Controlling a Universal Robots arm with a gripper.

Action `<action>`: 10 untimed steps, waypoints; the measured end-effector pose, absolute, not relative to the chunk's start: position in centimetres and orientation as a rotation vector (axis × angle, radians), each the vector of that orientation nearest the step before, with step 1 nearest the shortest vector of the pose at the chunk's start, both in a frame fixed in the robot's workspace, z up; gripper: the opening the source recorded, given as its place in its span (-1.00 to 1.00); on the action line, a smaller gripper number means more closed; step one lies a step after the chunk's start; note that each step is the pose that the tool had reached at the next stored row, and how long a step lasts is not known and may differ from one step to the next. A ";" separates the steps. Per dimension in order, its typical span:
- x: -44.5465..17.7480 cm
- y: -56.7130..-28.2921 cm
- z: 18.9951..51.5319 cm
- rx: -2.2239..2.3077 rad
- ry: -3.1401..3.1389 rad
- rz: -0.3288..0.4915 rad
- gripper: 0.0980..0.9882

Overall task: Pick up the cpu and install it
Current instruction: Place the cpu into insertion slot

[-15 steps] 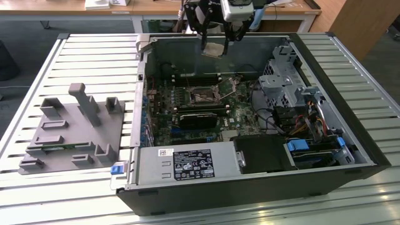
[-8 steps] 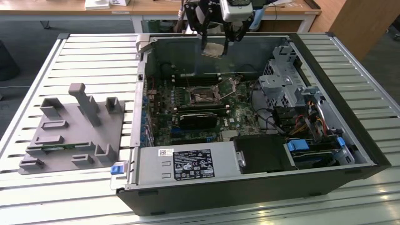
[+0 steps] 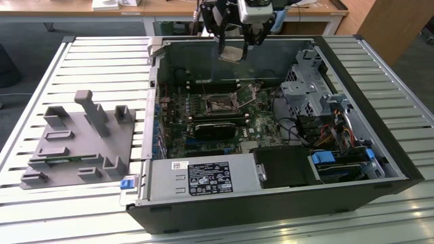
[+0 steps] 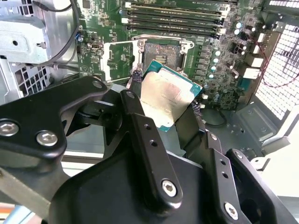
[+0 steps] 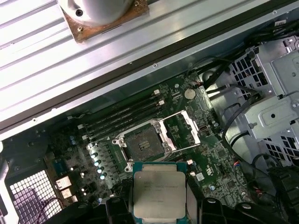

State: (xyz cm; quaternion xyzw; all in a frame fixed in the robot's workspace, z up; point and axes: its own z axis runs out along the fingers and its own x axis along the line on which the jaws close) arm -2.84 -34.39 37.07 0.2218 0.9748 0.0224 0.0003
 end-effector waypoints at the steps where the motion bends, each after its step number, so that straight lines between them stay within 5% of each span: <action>1: -2.8 -34.4 37.1 0.703 3.060 0.070 0.00; 10: -2.8 -34.4 37.0 0.758 3.046 0.070 0.00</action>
